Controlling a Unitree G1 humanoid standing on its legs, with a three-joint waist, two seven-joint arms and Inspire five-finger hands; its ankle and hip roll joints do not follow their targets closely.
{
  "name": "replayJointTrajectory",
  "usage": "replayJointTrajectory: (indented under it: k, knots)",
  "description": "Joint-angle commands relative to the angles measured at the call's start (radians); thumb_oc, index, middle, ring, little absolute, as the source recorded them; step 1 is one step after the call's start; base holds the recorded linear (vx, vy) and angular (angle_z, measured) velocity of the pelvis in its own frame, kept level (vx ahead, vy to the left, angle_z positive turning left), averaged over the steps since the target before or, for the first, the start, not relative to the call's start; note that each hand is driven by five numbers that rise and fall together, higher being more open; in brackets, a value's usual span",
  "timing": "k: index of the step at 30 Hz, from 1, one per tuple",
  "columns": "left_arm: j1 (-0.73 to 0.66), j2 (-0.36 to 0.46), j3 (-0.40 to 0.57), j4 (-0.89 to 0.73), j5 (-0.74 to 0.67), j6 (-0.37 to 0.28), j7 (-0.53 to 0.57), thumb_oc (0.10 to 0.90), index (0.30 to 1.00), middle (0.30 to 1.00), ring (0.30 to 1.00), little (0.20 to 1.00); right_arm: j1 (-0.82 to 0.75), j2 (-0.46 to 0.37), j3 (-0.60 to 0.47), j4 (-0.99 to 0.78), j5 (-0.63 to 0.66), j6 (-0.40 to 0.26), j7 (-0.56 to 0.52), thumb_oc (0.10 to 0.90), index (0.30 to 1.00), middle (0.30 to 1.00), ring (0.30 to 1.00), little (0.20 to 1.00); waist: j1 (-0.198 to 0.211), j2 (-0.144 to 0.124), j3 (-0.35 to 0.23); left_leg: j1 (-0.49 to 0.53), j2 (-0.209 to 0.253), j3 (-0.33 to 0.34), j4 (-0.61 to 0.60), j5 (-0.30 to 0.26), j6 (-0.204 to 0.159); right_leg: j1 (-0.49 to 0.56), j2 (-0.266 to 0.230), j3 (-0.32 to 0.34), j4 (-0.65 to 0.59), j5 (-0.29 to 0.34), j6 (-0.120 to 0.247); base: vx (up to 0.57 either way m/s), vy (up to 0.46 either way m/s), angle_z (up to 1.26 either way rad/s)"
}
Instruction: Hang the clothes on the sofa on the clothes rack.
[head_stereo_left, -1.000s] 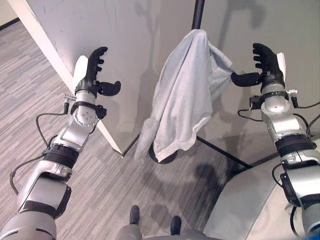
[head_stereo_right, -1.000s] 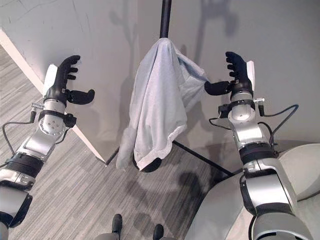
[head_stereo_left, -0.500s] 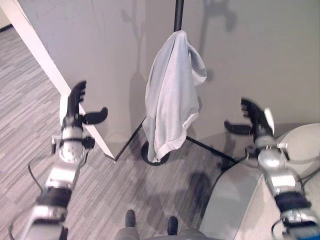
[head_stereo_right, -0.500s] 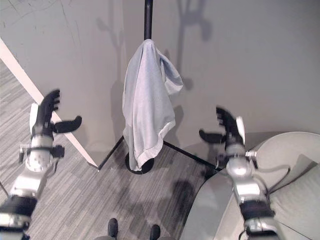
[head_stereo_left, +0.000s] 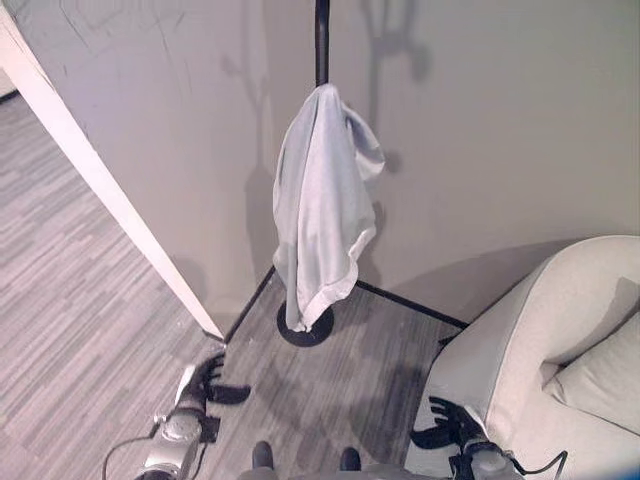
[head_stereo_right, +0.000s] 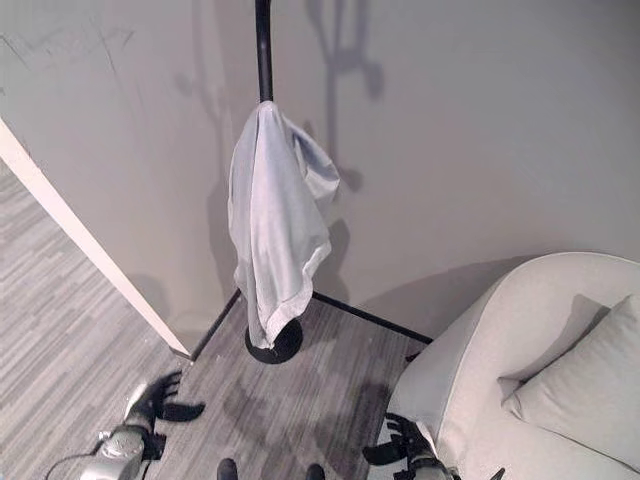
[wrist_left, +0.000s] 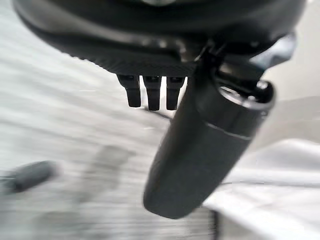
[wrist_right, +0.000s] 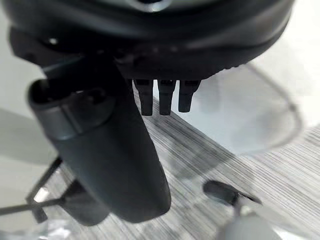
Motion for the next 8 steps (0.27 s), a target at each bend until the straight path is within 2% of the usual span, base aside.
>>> replayJointTrajectory:
  k: [1, 8]
  knots:
    - [-0.026, 0.001, 0.001, 0.102, 0.012, -0.040, -0.006, 0.800, 0.900, 0.900, 0.900, 0.900, -0.040, 0.002, -0.024, 0.097, 0.037, -0.001, -0.016, 0.800, 0.900, 0.900, 0.900, 0.900, 0.006, -0.042, -0.013, 0.042, -0.008, 0.024, 0.004, -0.146, -0.028, -0.021, -0.032, -0.045, 0.004, -0.011, 0.028, 0.00, 0.000, 0.00]
    - [-0.033, -0.019, 0.028, 0.202, -0.030, -0.043, 0.006, 0.800, 0.900, 0.900, 0.900, 0.900, -0.060, 0.018, 0.000, 0.151, 0.045, -0.003, -0.011, 0.800, 0.900, 0.900, 0.900, 0.900, 0.020, -0.044, -0.011, 0.037, -0.010, 0.021, 0.004, -0.142, -0.028, -0.025, -0.036, -0.048, 0.004, -0.008, 0.029, 0.00, 0.007, 0.02]
